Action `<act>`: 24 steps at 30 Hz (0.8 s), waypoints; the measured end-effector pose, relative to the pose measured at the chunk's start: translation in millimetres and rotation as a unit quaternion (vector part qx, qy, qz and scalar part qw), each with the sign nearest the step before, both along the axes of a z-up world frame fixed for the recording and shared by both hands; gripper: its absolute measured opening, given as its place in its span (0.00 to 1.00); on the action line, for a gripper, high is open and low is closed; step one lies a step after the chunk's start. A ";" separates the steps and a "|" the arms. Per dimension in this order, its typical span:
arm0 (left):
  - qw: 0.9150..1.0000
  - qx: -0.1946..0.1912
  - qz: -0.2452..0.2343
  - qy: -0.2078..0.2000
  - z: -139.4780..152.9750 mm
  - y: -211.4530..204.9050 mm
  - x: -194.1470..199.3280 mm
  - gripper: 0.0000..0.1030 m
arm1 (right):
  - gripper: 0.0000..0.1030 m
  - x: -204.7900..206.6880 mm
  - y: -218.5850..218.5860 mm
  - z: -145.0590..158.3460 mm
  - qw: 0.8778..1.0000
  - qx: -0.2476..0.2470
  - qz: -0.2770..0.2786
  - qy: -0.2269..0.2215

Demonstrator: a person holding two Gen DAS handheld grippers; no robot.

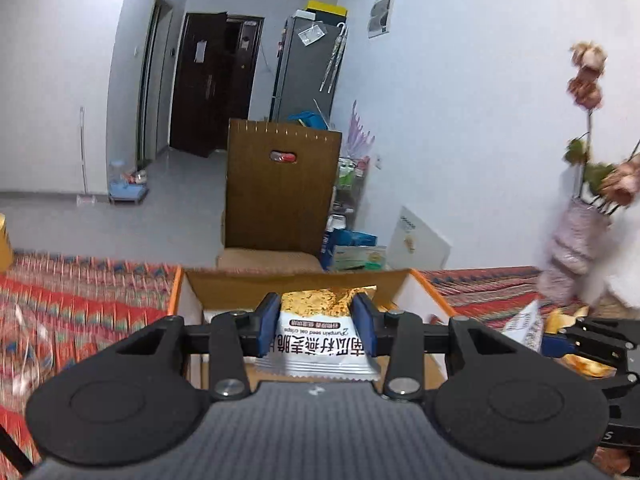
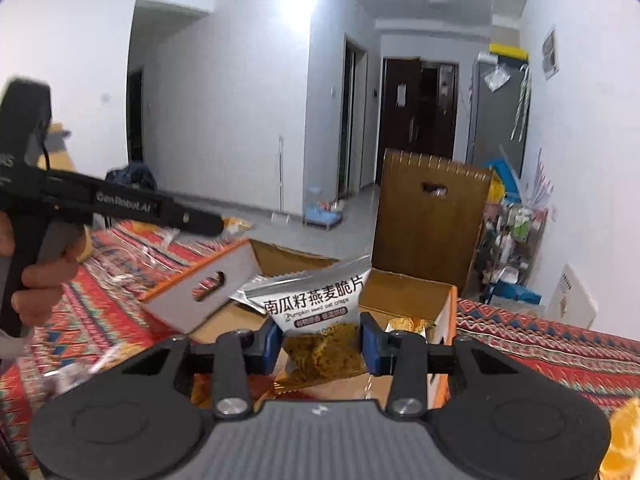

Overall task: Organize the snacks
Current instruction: 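Lower both packets into the box and open both tools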

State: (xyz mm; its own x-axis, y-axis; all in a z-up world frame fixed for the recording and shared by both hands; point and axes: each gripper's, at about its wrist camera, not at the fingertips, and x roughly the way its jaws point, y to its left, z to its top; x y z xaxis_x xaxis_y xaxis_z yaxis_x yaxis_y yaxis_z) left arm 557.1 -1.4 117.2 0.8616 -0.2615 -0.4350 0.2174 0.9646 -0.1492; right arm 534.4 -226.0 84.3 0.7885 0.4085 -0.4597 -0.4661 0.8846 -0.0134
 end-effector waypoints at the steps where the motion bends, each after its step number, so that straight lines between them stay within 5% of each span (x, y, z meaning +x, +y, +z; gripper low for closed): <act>1: 1.000 0.001 -0.004 0.006 -2.5 -0.9 14.0 0.40 | 0.38 15.1 3.1 -3.5 1.000 -0.004 -0.001 0.005; 9: 0.997 0.021 0.026 0.071 -54.0 -9.1 109.6 0.40 | 0.38 139.0 21.6 -46.8 0.994 -0.010 -0.028 0.103; 13: 0.995 0.016 0.042 0.089 -74.4 -13.1 139.3 0.45 | 0.39 192.2 19.2 -68.7 0.983 0.033 -0.053 0.174; 15: 0.992 0.003 0.056 0.109 -81.6 -11.9 151.8 0.59 | 0.59 209.9 17.7 -75.7 0.977 0.052 -0.075 0.194; 17: 0.992 -0.015 0.051 0.118 -83.3 -7.3 155.8 0.61 | 0.77 211.7 18.9 -76.5 0.976 0.059 -0.082 0.191; 20: 0.990 -0.047 0.054 0.121 -85.9 4.9 155.2 0.72 | 0.78 208.8 27.0 -80.1 0.979 0.037 -0.085 0.180; 24: 0.992 -0.047 0.060 0.104 -84.5 8.1 149.0 0.72 | 0.78 202.4 21.1 -77.0 0.981 0.058 -0.086 0.162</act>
